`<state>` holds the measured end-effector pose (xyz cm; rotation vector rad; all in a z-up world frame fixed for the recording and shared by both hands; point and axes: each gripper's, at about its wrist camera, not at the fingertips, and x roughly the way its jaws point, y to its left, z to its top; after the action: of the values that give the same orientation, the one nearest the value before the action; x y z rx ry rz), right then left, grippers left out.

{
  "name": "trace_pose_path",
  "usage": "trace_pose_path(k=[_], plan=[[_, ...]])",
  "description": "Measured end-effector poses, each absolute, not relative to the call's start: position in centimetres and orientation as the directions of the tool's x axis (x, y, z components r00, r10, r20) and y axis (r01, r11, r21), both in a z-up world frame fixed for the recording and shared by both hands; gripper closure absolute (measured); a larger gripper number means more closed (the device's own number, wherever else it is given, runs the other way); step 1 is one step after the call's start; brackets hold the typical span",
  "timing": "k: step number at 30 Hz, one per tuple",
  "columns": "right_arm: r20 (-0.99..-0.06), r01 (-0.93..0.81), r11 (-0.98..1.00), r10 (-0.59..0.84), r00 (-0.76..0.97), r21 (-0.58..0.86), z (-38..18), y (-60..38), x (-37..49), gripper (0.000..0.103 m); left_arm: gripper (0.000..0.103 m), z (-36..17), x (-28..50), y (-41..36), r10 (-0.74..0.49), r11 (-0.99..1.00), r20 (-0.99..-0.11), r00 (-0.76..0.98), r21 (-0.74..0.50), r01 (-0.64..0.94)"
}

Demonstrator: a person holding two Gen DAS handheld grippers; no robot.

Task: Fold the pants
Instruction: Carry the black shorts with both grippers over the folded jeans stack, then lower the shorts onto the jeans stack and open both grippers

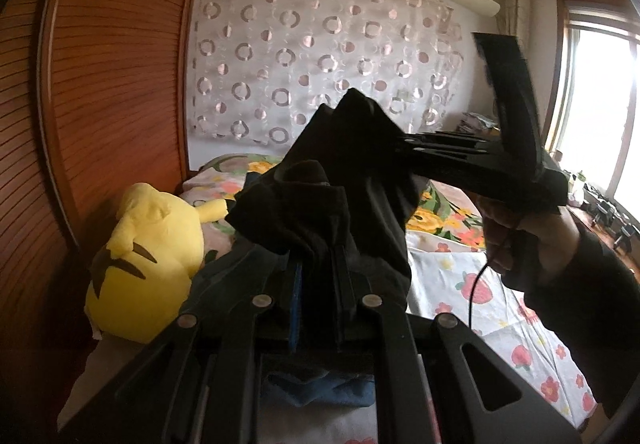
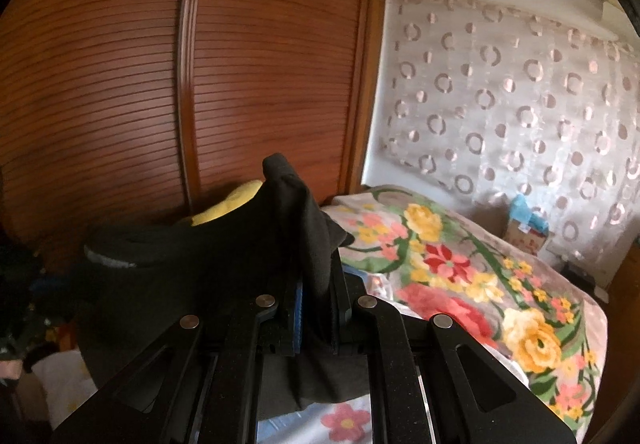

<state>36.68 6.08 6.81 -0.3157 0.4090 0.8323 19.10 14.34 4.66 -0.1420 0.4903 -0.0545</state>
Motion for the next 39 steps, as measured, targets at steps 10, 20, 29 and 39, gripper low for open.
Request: trace_pose_path(k=[10,20,29,39], plan=[[-0.512,-0.803,0.588,0.663,0.545,-0.094,5.1,10.2,38.6,0.096,0.092,3.1,19.1,15.3,-0.031,0.988,-0.501,0.865,-0.146,-0.049],[-0.512,-0.792,0.609,0.666,0.542,-0.046,5.2,10.1,38.7,0.066,0.077,2.6,19.0,15.3,-0.006,0.990,-0.535,0.845,-0.123,-0.071],[-0.533,-0.816,0.578,0.697,0.479,0.023,5.0,7.1,38.2,0.066,0.070,5.3,19.1,13.9,-0.018,0.997,-0.467,0.884,-0.077,-0.021],[-0.596,-0.782,0.620,0.654,0.466,0.070,1.5,6.7,41.3,0.066,0.069,0.2,23.4,14.7,0.005,0.995,-0.609,0.793,-0.076,-0.065]])
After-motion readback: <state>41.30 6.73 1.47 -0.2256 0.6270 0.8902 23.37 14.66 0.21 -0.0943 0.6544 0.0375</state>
